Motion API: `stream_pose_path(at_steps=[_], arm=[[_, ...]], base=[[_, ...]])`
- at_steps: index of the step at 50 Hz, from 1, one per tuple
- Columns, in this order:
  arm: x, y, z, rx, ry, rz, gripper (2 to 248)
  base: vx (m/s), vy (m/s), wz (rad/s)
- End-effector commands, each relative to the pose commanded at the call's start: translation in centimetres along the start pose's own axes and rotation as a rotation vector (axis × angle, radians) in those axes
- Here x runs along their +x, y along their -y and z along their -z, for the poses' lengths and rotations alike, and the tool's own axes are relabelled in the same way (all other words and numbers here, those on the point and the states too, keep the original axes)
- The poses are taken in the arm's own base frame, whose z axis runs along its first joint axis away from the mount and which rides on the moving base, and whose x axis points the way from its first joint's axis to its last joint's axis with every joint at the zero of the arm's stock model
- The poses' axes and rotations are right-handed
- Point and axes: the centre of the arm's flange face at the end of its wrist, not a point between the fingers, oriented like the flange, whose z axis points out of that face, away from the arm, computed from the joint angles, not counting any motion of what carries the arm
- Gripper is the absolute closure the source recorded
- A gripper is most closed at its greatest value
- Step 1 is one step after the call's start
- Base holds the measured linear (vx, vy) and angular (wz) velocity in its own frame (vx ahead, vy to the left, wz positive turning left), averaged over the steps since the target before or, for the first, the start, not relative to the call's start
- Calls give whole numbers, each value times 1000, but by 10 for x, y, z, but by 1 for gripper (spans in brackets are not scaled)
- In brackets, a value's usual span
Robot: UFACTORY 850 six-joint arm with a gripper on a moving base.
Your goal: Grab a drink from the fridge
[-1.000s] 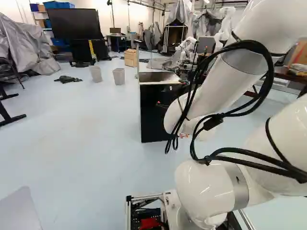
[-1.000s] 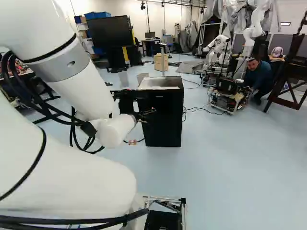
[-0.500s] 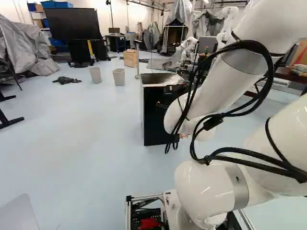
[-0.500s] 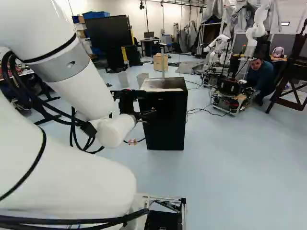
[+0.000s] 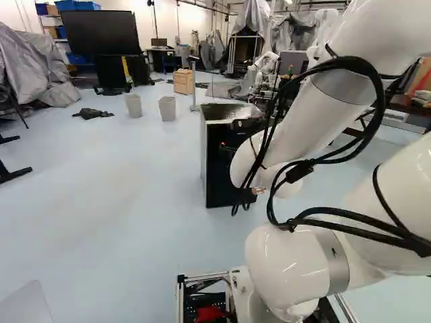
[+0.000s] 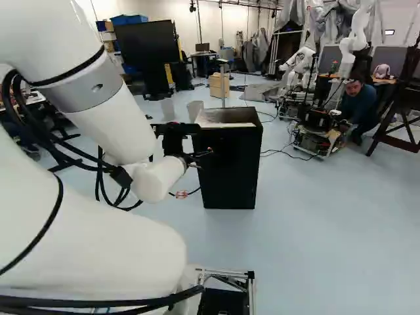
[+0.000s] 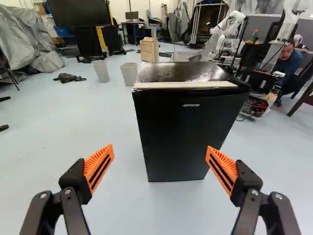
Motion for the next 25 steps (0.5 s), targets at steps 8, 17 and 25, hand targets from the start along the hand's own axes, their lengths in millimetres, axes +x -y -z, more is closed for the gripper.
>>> stream_pose_path(at_steps=[8, 17, 25], arm=[[0, 0, 0, 0, 0, 0, 3], [0, 0, 0, 0, 0, 0, 3], [0, 0, 0, 0, 0, 0, 3]], base=[[56, 79, -8], [51, 91, 58], [46, 90, 75]])
